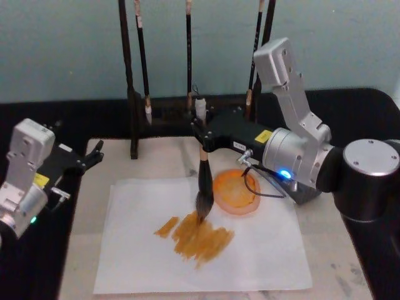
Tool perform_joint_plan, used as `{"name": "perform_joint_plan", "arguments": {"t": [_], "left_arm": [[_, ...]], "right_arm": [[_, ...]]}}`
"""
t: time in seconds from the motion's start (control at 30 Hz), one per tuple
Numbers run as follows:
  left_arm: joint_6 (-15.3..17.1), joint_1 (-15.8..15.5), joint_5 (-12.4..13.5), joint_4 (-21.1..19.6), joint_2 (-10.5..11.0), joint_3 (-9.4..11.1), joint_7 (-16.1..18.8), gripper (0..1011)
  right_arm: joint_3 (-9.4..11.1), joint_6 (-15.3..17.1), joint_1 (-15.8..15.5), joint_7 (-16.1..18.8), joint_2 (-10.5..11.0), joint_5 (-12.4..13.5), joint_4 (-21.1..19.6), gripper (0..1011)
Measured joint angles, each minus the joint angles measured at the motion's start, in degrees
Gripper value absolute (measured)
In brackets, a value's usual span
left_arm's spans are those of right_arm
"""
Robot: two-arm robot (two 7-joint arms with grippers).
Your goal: Pick up the brush from the inkstone, write on the paper, then place the brush back to its original position.
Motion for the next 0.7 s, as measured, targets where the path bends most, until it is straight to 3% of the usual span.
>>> {"name": "perform_joint_plan", "arguments": {"t": [0.27,0.7], "left_arm": [[0.0,0.0,0.0,0.0,0.0,0.0,0.0,1010],[0.0,0.0,0.0,0.0,0.0,0.0,0.0,1010]], "right_arm": [[0.0,0.1,1.1,2.0,-1.7,-1.2,-0.3,153],[-1.7,-0.5,2.6,6.5,-5.9,-3.2,0.6,152]]}}
